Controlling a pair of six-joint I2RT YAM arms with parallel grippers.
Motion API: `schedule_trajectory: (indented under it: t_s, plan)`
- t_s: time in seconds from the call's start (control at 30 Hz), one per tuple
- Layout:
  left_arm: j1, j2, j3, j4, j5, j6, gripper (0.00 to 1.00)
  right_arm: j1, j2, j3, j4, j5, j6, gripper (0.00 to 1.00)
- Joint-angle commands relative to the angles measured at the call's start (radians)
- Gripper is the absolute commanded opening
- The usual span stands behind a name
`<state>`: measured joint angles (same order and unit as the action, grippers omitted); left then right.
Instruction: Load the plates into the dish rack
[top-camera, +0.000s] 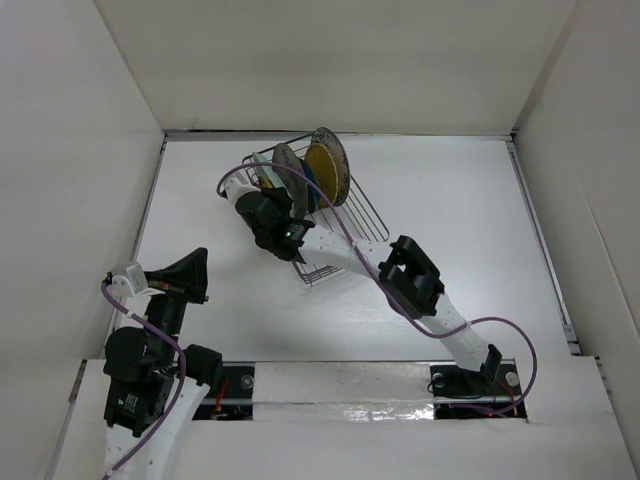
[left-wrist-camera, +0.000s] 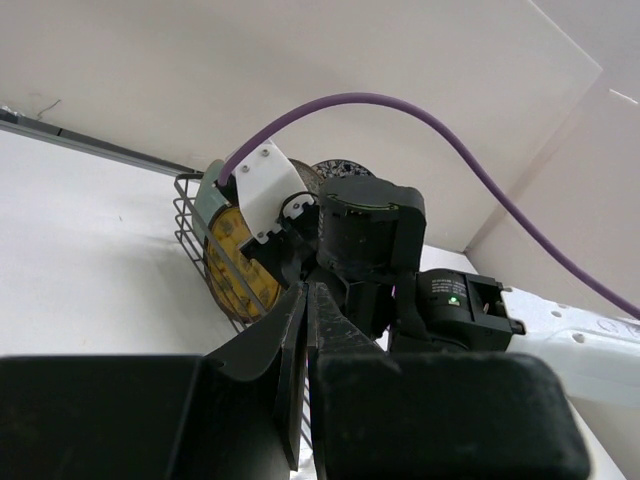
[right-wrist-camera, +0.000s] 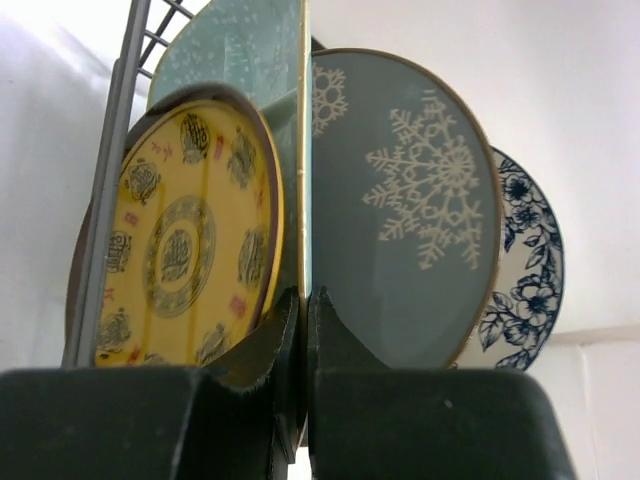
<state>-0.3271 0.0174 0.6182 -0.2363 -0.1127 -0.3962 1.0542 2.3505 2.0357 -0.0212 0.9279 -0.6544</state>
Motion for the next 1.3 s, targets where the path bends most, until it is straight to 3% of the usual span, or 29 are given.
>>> schedule_trajectory:
  t_s: [0.0, 0.13, 0.23, 0.37, 0.6, 0.9, 0.97, 1.03, 1.07, 1.17, 1.2, 1.27]
  plan:
    - [-0.007, -0.014, 0.018, 0.045, 0.008, -0.001, 0.01, 0.009, -0.007, 0.038, 0.121, 0.035, 0.013, 0.0]
    - [-0.007, -0.013, 0.02, 0.043, 0.007, -0.001, 0.01, 0.009, -0.011, 0.017, 0.126, 0.02, 0.081, 0.07]
    - [-0.007, -0.014, 0.02, 0.043, 0.007, -0.001, 0.01, 0.0, -0.028, 0.0, 0.127, 0.019, 0.124, 0.29]
    - [-0.007, -0.01, 0.018, 0.043, 0.005, -0.003, 0.01, -0.011, -0.075, -0.012, 0.113, 0.02, 0.208, 0.41]
    - [-0.007, -0.001, 0.018, 0.046, 0.011, -0.003, 0.01, -0.043, -0.2, -0.063, 0.119, 0.02, 0.268, 0.55]
    - [-0.007, 0.015, 0.017, 0.048, 0.011, -0.001, 0.01, -0.043, -0.397, -0.178, 0.101, -0.009, 0.369, 0.6]
    - [-0.007, 0.019, 0.017, 0.049, 0.015, 0.0, 0.02, -0.043, -0.489, -0.266, 0.113, -0.029, 0.435, 0.46]
    - [-0.007, 0.029, 0.015, 0.049, 0.018, 0.002, 0.02, -0.053, -0.574, -0.353, 0.133, -0.078, 0.513, 0.16]
    - [-0.007, 0.032, 0.015, 0.051, 0.021, 0.002, 0.03, -0.053, -0.682, -0.476, 0.154, -0.168, 0.597, 0.0]
    - [-0.007, 0.049, 0.015, 0.052, 0.031, 0.008, 0.08, -0.053, -0.935, -0.713, 0.326, -0.341, 0.737, 0.0]
    - [-0.007, 0.058, 0.015, 0.054, 0.036, 0.01, 0.1, -0.053, -0.997, -0.861, 0.408, -0.351, 0.754, 0.0]
    - [-0.007, 0.064, 0.015, 0.055, 0.047, 0.011, 0.13, -0.043, -1.112, -0.992, 0.467, -0.31, 0.821, 0.0]
